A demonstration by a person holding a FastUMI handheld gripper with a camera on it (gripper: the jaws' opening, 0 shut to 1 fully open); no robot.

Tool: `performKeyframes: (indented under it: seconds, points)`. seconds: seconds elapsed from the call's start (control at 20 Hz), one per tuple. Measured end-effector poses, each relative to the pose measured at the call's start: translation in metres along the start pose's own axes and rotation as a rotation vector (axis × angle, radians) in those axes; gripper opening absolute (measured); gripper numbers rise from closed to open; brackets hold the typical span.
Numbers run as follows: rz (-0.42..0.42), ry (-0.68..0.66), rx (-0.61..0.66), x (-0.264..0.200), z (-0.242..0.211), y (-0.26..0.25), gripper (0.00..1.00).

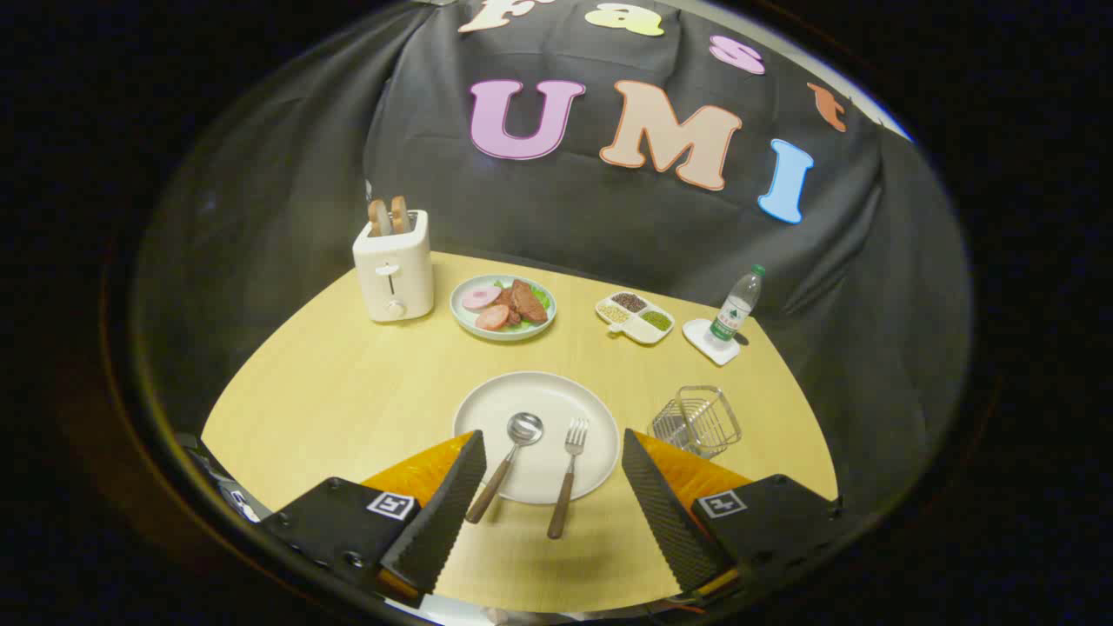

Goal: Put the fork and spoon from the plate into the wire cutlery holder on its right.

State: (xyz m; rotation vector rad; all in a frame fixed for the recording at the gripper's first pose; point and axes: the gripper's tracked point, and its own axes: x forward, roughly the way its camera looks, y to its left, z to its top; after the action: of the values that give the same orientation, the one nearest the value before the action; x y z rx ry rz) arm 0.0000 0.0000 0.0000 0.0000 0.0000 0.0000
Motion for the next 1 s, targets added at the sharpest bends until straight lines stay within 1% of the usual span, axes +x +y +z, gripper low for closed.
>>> performKeyframes:
  seconds: [0.75, 1.0]
  points:
    - [0.007, 0.002, 0.041, 0.010, 0.006, -0.005, 1.00]
    - [-0.004, 0.056, 0.083, 0.011, 0.001, -0.003, 1.00]
